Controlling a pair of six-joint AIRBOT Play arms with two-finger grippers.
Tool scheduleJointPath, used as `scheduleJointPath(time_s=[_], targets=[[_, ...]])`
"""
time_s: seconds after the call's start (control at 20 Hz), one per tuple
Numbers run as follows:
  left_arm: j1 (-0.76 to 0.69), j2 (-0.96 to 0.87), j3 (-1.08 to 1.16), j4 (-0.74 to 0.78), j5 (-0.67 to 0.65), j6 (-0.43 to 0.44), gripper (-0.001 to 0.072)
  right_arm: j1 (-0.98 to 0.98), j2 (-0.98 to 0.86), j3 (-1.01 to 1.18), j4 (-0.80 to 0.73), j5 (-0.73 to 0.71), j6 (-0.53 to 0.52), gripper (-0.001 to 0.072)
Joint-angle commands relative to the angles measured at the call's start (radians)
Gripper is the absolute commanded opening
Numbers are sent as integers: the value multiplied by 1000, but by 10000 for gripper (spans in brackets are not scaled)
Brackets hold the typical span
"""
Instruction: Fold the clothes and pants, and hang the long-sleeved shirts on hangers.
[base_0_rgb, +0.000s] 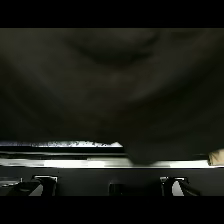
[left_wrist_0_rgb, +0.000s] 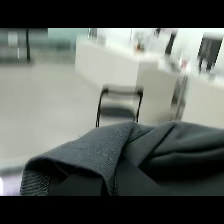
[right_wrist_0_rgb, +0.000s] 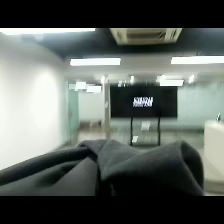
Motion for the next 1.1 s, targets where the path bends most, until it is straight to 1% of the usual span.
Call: scheduleJointPath(time_s=[0.0,0.1,0.15,0.2,0.3,0.4,0.5,0.65,0.8,0.85,0.9,0.95,1.0,1.05], targets=[[-9,-98,-173,58,-196,-55,22,1,-217,-2,6,282,50,46],[-23,-176,-386,58,-171,-54,24,12,-418,-16,32,423,70,46],[-32,-227,-498,57,-114,-55,24,31,-517,-19,25,471,90,46],[-41,-280,-586,51,-38,-55,24,66,-622,-20,17,498,113,46],[-43,-420,-679,-19,96,-55,24,137,-796,-20,16,475,175,46],[-35,-579,-659,-101,159,-55,24,198,-925,-20,17,407,256,47],[-23,-697,-610,-187,172,-55,25,246,-1012,-20,17,342,328,47],[-16,-814,-524,-213,172,-54,25,299,-1081,-20,10,268,339,48],[-16,-842,-498,-213,157,-54,29,336,-1115,-20,-18,267,341,56],[-5,-842,-486,-213,111,-37,87,336,-1115,-20,-30,285,356,117],[17,-842,-460,-209,26,4,243,324,-1107,-16,-37,325,377,262],[58,-842,-419,-188,-103,39,495,295,-1090,-7,-49,388,375,504],[106,-841,-375,-143,-230,43,641,256,-1068,3,-91,462,368,580],[167,-841,-331,-92,-372,43,659,205,-1038,6,-174,562,369,580]])
